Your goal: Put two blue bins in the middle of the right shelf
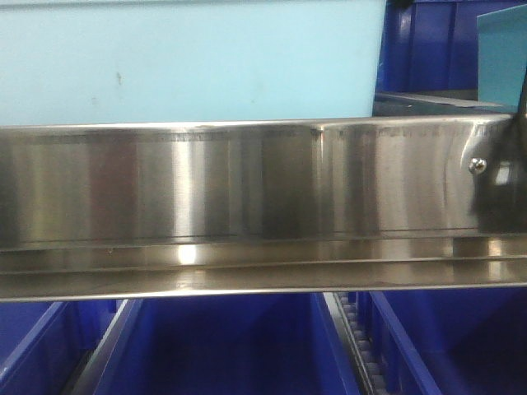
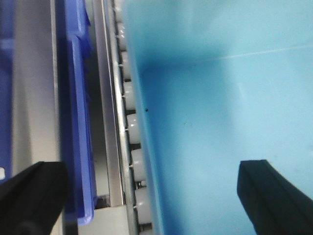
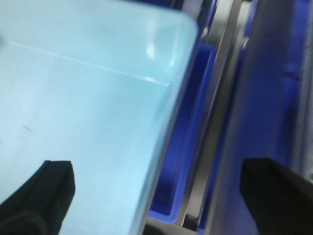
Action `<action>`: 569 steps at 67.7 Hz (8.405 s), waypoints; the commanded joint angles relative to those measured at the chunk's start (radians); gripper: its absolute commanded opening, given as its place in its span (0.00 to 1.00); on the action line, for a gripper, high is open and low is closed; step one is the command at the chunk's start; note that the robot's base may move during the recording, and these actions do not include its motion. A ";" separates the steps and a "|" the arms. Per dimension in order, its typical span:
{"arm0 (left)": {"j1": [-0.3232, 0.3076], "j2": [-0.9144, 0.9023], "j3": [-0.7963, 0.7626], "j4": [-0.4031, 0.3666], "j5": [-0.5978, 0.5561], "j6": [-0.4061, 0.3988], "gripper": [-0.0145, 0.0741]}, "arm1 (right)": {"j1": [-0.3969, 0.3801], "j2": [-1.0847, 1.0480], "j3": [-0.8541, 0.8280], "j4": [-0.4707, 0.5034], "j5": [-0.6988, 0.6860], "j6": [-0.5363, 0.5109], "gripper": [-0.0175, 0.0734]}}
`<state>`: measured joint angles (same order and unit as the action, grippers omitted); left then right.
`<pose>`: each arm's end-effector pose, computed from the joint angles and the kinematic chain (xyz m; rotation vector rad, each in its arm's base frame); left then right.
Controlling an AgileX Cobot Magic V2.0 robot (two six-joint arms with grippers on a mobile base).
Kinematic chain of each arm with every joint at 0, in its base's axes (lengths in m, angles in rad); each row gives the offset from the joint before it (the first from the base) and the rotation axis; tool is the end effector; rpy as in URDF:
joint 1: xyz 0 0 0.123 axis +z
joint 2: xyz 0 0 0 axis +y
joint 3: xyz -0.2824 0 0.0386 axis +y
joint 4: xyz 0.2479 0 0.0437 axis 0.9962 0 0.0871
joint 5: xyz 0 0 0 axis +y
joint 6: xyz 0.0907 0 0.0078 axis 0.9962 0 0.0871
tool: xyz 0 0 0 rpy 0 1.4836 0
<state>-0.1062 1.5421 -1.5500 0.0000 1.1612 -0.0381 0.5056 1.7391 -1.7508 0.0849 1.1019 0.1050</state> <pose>0.3201 -0.0341 0.3723 0.0898 2.6363 -0.0490 0.3305 0.1908 0.3650 -0.4976 2.5576 0.3366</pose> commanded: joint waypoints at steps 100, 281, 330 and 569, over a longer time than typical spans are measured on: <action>-0.089 -0.037 -0.360 -0.164 0.060 0.005 0.04 | 0.002 -0.071 -0.281 -0.036 0.074 0.003 0.02; -0.105 -0.021 -0.419 -0.122 0.038 0.005 0.04 | 0.002 -0.061 -0.390 -0.091 0.079 0.003 0.02; -0.105 -0.021 -0.419 -0.122 -0.016 0.005 0.04 | 0.002 -0.057 -0.390 -0.085 0.079 0.003 0.02; -0.105 -0.021 -0.419 -0.118 -0.230 0.005 0.04 | 0.002 -0.057 -0.390 -0.085 0.079 0.003 0.02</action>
<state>-0.1963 1.5304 -1.9552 -0.0336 1.0027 -0.0334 0.5013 1.6889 -2.1328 -0.0627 1.2240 0.1386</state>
